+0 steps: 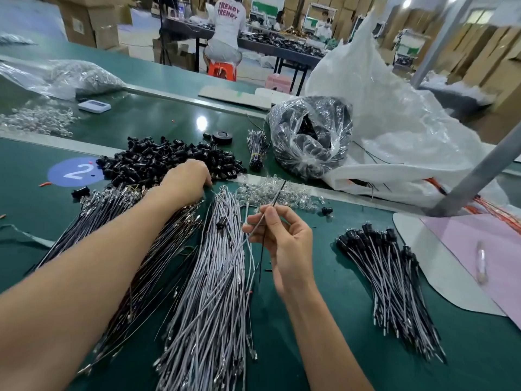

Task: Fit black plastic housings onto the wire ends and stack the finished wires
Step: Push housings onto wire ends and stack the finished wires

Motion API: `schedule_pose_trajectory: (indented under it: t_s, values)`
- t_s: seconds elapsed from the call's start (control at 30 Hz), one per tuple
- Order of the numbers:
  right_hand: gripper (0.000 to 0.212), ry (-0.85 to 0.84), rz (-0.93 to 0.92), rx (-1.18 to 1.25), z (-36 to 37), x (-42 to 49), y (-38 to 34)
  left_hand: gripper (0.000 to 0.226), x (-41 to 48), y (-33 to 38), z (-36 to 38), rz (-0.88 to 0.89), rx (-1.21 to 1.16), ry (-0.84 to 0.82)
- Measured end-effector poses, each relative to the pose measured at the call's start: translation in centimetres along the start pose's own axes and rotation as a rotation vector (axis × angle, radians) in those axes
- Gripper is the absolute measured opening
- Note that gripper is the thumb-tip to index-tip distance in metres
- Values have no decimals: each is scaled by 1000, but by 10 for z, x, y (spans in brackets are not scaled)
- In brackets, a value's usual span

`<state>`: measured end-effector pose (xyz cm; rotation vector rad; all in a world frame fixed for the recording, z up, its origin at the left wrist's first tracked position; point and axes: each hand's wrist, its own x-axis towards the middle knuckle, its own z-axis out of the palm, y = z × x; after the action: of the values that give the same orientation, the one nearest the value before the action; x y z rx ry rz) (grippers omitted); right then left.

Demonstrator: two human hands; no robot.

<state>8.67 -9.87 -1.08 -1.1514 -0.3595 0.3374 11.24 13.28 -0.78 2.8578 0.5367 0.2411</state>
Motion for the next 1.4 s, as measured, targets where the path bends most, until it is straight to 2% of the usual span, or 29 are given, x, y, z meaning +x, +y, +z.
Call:
schedule_pose_trajectory:
  t_s: [0.2,0.3,0.37,0.4,0.5,0.57,0.67,0.77,0.87,1.0,1.2,1.4]
  values:
    - [13,-20,-36,44,-2,1,-6,22,10,-12,5,73,127,103]
    - [14,-54,-75,300,-7,2,-16,16,8,-7,-3,113,100,233]
    - [14,-59,-105,494,-15,1,-24,15,1,3,-15,87,-137,366]
    - [15,-48,-117,555,-19,1,-27,14,-6,9,-21,54,-343,397]
    - [19,-17,-136,566,-28,2,-35,12,-46,31,-34,-42,-1087,283]
    - [18,-53,-153,445,-30,5,-37,14,-76,42,-35,-78,-1350,170]
    - [11,-75,-192,8,-28,6,-35,24,-106,55,-27,-102,-1511,92]
    - [7,-52,-208,-348,-23,6,-26,35,-118,61,-13,-132,-1591,80]
    - [10,-1,-191,-483,-20,7,-20,29,-120,61,-5,-166,-1599,113]
    - [12,28,-194,-516,-23,10,-18,23,-121,56,-2,-135,-1487,146]
    - [18,-31,-184,-496,-21,9,-19,27,-121,56,-1,-120,-1462,164]
    - [12,-53,-178,-436,-23,9,-21,26,-119,54,2,-150,-1453,208]
